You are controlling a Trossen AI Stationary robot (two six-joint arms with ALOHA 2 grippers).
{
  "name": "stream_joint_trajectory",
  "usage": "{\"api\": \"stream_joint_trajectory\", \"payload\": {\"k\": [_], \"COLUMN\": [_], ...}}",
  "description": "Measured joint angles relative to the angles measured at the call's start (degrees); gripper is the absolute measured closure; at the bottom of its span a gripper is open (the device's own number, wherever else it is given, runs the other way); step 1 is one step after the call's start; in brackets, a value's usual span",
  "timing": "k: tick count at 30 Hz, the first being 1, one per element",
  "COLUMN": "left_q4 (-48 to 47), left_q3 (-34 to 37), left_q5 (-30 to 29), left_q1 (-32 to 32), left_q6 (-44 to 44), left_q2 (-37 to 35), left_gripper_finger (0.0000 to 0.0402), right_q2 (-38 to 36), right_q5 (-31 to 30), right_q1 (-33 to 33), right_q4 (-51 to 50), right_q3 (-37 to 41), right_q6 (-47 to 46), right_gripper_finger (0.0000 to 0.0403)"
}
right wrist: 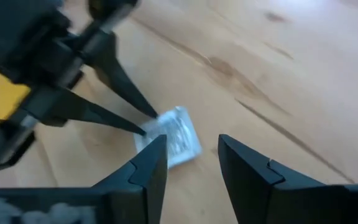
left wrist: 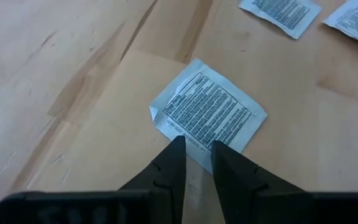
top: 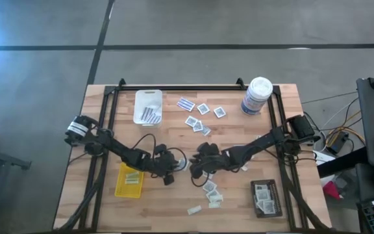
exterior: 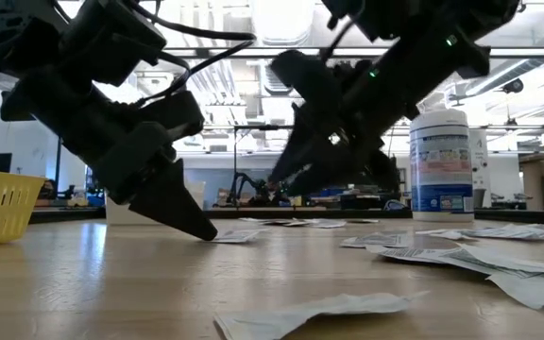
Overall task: Pick & Place First Aid Supplies
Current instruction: Put the towelette pack into the black bin
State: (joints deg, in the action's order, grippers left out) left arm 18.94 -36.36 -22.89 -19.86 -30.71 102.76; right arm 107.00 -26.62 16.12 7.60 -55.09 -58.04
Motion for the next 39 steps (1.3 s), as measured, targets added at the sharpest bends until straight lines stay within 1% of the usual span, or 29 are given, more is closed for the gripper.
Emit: {"api": "stream_joint_trajectory", "payload": {"k": [7,16,20,25,29,32,36,39], "left_q4": [0.00,0.66,0.72,0.72,0.75,0.75,0.79,0.83], "left_q3": [0.04,0.11,0.11,0.11,0.11,0.11,0.11,0.11], "left_q5": [0.16,0.26,0.28,0.30,0.33,0.33,0.07,-0.20], "left_q1": [-0.10,-0.10,-0.10,-0.10,-0.10,-0.10,-0.13,-0.13], "left_q6": [-3.54,-4.60,-4.27,-4.12,-4.09,-4.02,-3.96,-3.96], "left_q2": [0.07,0.09,0.11,0.11,0.12,0.13,0.13,0.13], "left_gripper_finger": [0.0321,0.0321,0.0321,0.0321,0.0321,0.0321,0.0321,0.0321], "right_q2": [0.00,0.00,0.00,0.00,0.00,0.84,4.51,7.30], "right_q5": [0.16,-0.09,-0.20,0.13,3.95,7.08,10.10,12.69], "right_q1": [-0.02,-0.02,-1.08,-5.27,-8.06,-8.49,-7.57,-7.39], "right_q4": [-0.20,1.01,2.33,2.22,2.14,1.85,2.02,2.01], "right_q3": [2.08,2.08,0.83,-1.35,-1.75,-1.78,-2.06,-3.36], "right_q6": [-7.48,-9.02,-5.77,1.27,2.43,1.01,-1.72,-2.01], "right_gripper_finger": [0.0261,0.0265,0.0264,0.0268,0.0268,0.0268,0.0268,0.0268]}}
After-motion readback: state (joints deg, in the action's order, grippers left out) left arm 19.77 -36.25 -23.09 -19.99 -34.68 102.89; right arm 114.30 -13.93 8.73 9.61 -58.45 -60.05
